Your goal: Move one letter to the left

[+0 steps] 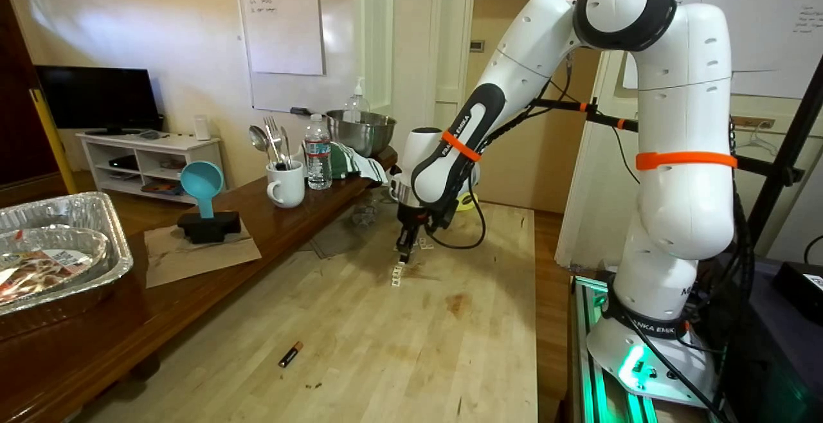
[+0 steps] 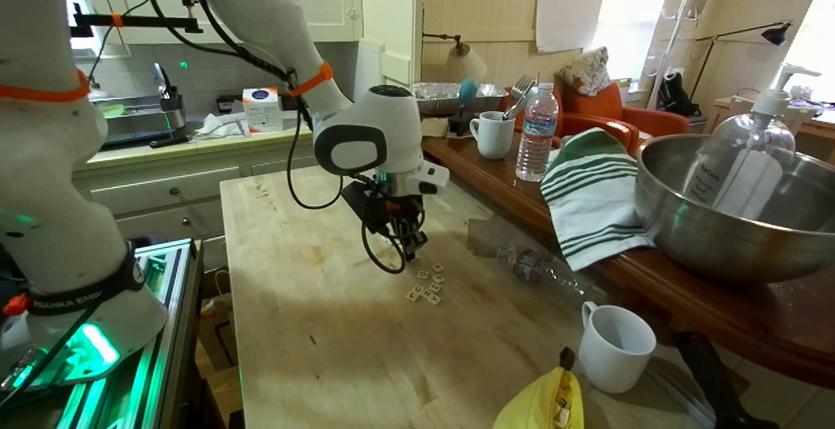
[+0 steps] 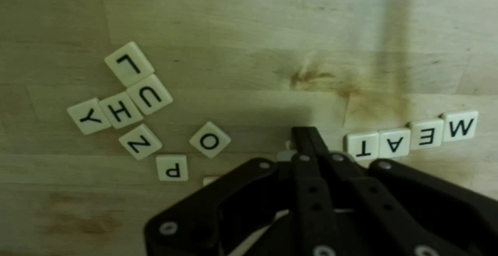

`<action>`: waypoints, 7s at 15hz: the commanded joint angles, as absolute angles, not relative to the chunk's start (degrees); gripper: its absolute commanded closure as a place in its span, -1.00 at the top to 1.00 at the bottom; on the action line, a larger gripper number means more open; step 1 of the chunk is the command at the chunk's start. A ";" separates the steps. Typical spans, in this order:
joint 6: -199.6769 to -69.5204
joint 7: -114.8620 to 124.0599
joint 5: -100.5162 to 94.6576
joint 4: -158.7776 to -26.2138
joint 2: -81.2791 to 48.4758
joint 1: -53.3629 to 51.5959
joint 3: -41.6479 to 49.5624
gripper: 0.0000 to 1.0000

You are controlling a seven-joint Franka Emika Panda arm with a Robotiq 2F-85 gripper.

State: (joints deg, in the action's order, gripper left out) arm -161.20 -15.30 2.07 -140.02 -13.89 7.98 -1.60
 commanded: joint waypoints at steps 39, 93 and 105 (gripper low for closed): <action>-159.18 -9.98 3.41 -141.82 -12.56 5.22 -1.51 -1.00; -162.21 -10.73 2.57 -142.38 -13.14 5.35 -0.38 -1.00; -162.02 -10.94 2.90 -142.22 -13.74 5.37 -0.92 -1.00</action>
